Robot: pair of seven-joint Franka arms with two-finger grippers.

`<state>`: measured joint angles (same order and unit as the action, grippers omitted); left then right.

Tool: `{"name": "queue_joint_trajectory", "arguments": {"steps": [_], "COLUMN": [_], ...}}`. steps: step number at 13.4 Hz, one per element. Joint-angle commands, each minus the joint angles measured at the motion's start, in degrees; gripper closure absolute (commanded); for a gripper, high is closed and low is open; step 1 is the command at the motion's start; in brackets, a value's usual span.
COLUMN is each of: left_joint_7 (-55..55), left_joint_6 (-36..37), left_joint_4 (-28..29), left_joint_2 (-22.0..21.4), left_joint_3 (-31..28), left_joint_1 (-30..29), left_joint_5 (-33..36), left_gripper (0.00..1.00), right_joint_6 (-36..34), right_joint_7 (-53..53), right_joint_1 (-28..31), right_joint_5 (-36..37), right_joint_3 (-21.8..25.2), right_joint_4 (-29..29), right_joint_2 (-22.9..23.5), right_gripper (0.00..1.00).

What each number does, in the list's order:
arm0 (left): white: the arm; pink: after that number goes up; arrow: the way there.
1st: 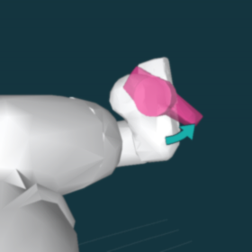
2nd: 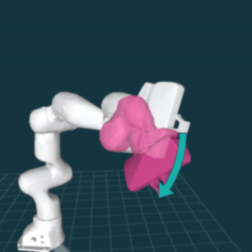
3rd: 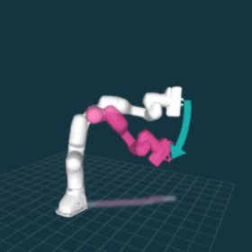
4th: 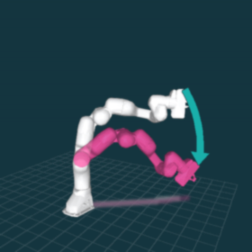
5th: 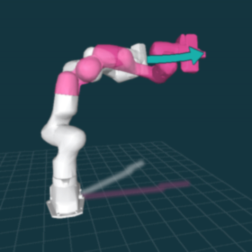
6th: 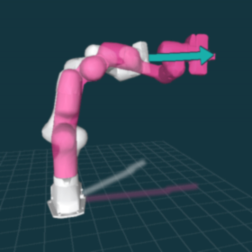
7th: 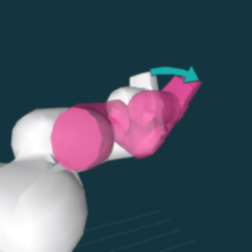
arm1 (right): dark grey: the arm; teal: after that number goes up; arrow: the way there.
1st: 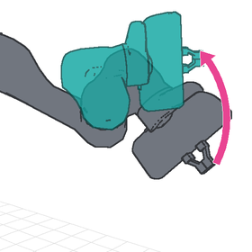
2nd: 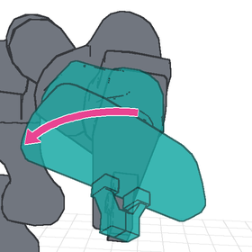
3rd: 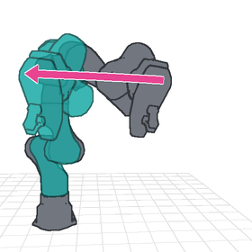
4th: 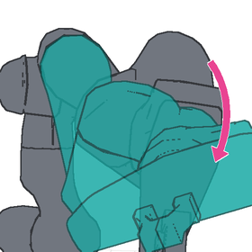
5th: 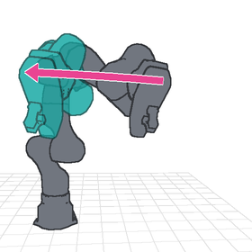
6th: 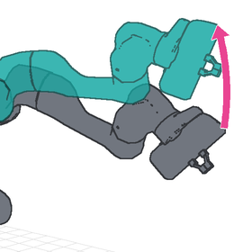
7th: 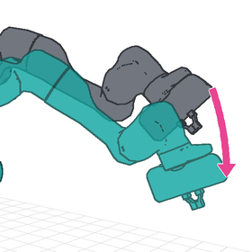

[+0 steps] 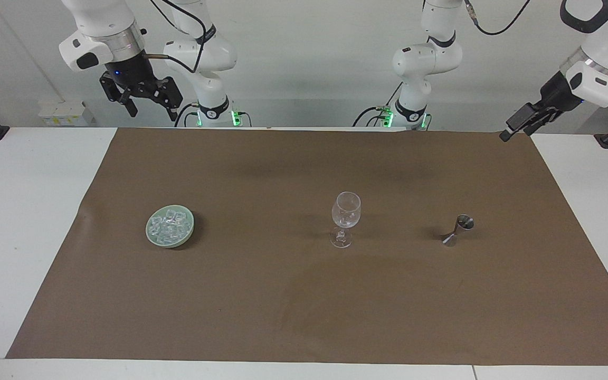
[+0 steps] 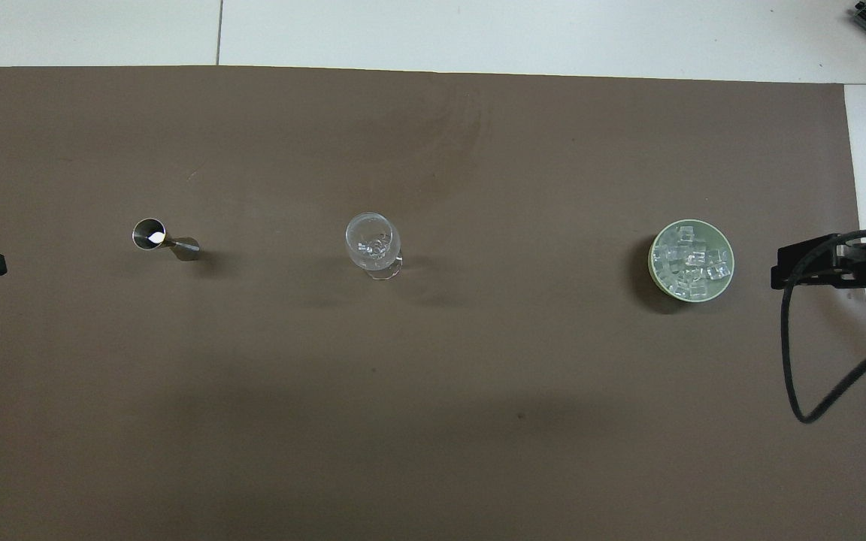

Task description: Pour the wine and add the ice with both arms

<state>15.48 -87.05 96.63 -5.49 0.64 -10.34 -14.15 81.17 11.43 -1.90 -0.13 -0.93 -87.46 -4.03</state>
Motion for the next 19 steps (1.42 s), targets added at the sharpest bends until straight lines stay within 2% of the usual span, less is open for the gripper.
{"name": "queue_joint_trajectory", "arguments": {"steps": [1,4,6,11,16,19], "left_joint_7": [7.87,9.92,9.92,11.58,13.95,21.33], "left_joint_6": [0.04,0.83,1.27,1.54,-1.89,-2.51], "left_joint_4": [1.10,0.58,-1.17,-5.31,-3.39,-1.01], "left_joint_2": [0.13,3.90,8.02,15.24,16.30,15.43], "left_joint_3": [0.50,0.41,0.50,0.32,0.41,0.41], "left_joint_1": [-2.57,-5.73,-9.07,-10.48,-9.88,-9.53], "left_joint_5": [-5.16,-9.74,-13.17,-18.97,-20.83,-23.19], "left_gripper": [0.00,0.00,0.00,0.00,0.00,0.00], "right_joint_6": [0.04,0.04,0.12,0.04,0.13,0.04], "right_joint_7": [-1.06,-1.06,-1.14,-1.14,-1.06,-1.14], "right_joint_1": [-0.12,-0.12,-0.12,-0.12,-0.12,-0.12], "right_joint_5": [0.66,0.66,0.66,0.66,0.66,0.66], "right_joint_3": [0.05,0.05,0.05,0.05,0.05,0.05], "right_joint_4": [-1.31,-1.40,-1.31,-1.31,-1.31,-1.31], "right_joint_2": [-1.15,-1.15,-1.15,-1.15,-1.15,-1.15], "right_gripper": [0.00,0.00,0.00,0.00,0.00,0.00]}}
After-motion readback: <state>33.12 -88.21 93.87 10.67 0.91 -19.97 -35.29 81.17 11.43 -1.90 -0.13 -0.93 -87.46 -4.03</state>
